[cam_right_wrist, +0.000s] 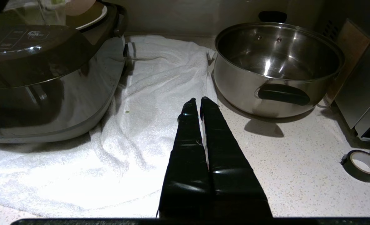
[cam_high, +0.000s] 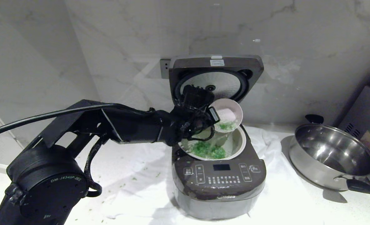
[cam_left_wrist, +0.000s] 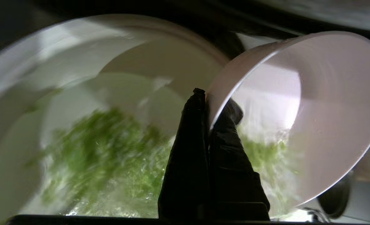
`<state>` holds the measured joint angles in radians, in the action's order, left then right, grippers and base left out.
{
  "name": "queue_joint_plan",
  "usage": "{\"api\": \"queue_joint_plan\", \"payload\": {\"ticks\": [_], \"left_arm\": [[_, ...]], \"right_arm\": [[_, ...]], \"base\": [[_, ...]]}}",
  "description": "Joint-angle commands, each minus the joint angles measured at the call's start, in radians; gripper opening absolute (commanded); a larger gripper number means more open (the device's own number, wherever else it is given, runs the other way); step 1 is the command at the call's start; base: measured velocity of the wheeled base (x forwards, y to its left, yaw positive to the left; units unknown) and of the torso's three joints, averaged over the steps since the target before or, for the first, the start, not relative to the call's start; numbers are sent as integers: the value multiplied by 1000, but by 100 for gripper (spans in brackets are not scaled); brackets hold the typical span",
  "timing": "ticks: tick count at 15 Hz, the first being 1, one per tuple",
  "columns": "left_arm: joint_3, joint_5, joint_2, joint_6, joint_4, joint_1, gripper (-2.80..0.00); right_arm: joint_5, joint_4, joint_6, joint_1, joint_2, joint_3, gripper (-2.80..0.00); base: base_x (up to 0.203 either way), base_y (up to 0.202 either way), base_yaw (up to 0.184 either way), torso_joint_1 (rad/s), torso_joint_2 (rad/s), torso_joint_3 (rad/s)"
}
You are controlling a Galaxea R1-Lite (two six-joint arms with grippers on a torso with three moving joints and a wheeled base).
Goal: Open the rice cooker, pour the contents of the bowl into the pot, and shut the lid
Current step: Pour the water from the bowl into the rice cooker
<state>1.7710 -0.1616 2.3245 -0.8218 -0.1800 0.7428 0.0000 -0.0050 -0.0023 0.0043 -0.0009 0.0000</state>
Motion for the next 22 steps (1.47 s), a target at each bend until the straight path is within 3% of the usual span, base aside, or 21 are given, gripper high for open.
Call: {"api": "queue_joint_plan", "payload": {"ticks": [1,5,9,16,22], "left_arm": [[-158,4,-4,2,-334,0,-280],[-360,87,18,78,-937,-13,-280],[-399,114,115,117,-1181,-23,-280],[-273,107,236,124,-1227,-17,-280],[-282,94,217,124,-1227,-19,-280]], "right_arm": [[0,-1,-1,0,-1,2,-280],[0,-1,-1,0,-1,2,-280],[0,0,-1,0,-1,2,-280],[0,0,-1,0,0,2,-280],[0,0,-1,0,-1,2,-280]], "base": [[0,0,0,0,0,0],[0,0,0,0,0,0],[0,0,0,0,0,0],[0,0,0,0,0,0],[0,0,0,0,0,0]]}}
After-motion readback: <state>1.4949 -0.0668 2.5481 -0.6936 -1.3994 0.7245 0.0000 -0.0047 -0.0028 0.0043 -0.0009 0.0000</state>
